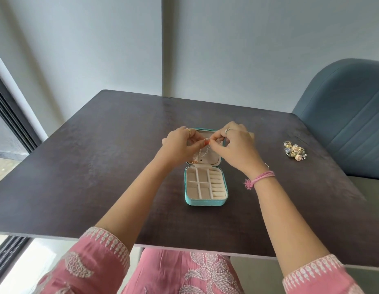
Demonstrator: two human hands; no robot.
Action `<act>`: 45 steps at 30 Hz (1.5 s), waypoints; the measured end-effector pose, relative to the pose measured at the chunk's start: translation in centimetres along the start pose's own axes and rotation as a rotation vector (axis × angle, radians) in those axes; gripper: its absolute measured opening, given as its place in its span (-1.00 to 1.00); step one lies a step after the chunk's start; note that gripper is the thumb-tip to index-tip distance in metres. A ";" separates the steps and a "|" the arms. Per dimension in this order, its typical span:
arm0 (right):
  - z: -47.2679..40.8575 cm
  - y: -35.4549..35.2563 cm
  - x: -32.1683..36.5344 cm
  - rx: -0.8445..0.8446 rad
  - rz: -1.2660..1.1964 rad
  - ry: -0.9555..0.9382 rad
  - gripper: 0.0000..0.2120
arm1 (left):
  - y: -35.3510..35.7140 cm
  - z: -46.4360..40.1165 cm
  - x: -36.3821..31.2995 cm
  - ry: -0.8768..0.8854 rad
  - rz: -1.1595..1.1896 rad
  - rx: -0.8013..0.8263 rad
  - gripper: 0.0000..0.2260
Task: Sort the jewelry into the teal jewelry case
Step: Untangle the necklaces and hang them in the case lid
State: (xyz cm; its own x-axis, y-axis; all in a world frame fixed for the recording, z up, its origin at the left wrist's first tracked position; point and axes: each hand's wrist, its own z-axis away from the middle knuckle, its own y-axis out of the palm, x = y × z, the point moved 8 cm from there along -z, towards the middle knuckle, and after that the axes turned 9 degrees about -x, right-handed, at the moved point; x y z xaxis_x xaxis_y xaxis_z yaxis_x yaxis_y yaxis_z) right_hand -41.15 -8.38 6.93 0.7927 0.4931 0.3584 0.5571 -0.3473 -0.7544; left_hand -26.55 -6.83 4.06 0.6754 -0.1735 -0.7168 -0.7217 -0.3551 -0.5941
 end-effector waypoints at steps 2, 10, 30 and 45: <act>0.2 0.3 -0.2 -0.027 0.031 -0.009 -0.88 | -0.2 0.2 0.4 -0.029 -0.085 -0.092 -0.76; 1.4 1.8 -0.7 -0.024 -0.110 0.057 -0.93 | 0.7 1.0 1.9 -0.101 -0.049 -0.191 -0.83; 3.0 3.9 -1.0 -0.103 -0.095 0.061 -0.85 | 3.7 0.4 3.7 -0.161 0.381 -0.040 -0.93; 2.0 3.0 -1.2 -0.148 -0.185 0.165 -0.86 | 2.0 -0.1 2.5 -0.057 0.367 -0.242 -0.87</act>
State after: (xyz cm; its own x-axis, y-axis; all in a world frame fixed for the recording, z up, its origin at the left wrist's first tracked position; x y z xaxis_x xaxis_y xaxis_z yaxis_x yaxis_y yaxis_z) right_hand -40.95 -8.43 3.11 0.6968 0.4271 0.5762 0.7167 -0.3819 -0.5836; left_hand -26.32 -8.10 1.14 0.3668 -0.2798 -0.8872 -0.8515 -0.4852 -0.1991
